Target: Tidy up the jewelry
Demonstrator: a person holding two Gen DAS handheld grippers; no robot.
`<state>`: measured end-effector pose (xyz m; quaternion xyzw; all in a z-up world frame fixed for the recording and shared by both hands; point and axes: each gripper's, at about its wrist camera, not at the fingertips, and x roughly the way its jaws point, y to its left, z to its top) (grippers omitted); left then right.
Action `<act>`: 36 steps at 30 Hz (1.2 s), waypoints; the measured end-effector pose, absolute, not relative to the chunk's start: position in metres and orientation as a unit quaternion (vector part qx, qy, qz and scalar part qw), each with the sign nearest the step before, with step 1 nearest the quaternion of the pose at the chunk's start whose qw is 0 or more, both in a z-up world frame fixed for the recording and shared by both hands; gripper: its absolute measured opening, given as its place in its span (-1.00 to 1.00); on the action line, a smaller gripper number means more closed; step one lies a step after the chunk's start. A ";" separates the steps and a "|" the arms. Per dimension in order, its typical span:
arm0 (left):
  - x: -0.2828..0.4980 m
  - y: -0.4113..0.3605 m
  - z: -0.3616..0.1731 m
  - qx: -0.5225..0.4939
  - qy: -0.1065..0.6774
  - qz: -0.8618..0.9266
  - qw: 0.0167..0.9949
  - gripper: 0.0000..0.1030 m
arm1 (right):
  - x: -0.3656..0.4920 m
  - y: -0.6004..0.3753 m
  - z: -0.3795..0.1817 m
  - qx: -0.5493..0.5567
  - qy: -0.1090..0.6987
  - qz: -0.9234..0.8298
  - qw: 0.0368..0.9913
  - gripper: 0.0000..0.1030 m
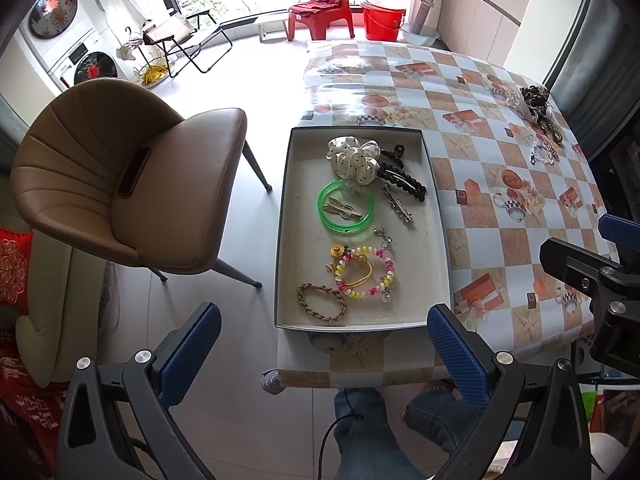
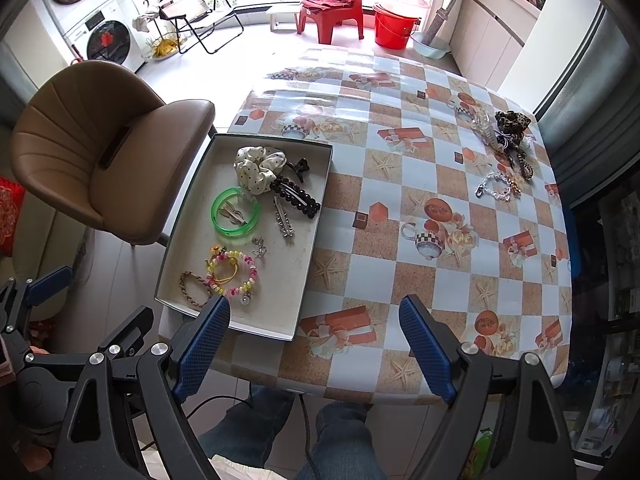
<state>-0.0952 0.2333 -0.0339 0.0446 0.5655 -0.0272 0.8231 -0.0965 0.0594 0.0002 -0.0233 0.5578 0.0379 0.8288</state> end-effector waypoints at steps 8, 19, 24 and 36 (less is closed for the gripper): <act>-0.097 0.233 -0.034 0.045 0.566 -0.027 0.823 1.00 | -0.098 0.062 0.000 -0.022 0.559 0.037 0.828 0.72; -0.101 0.236 -0.036 0.045 0.564 -0.025 0.824 1.00 | -0.099 0.065 -0.001 -0.022 0.559 0.036 0.828 0.72; -0.100 0.237 -0.036 0.045 0.564 -0.026 0.824 1.00 | -0.099 0.066 -0.001 -0.023 0.559 0.036 0.828 0.72; -0.098 0.239 -0.037 0.045 0.566 -0.025 0.823 1.00 | -0.097 0.067 -0.002 -0.022 0.561 0.035 0.827 0.72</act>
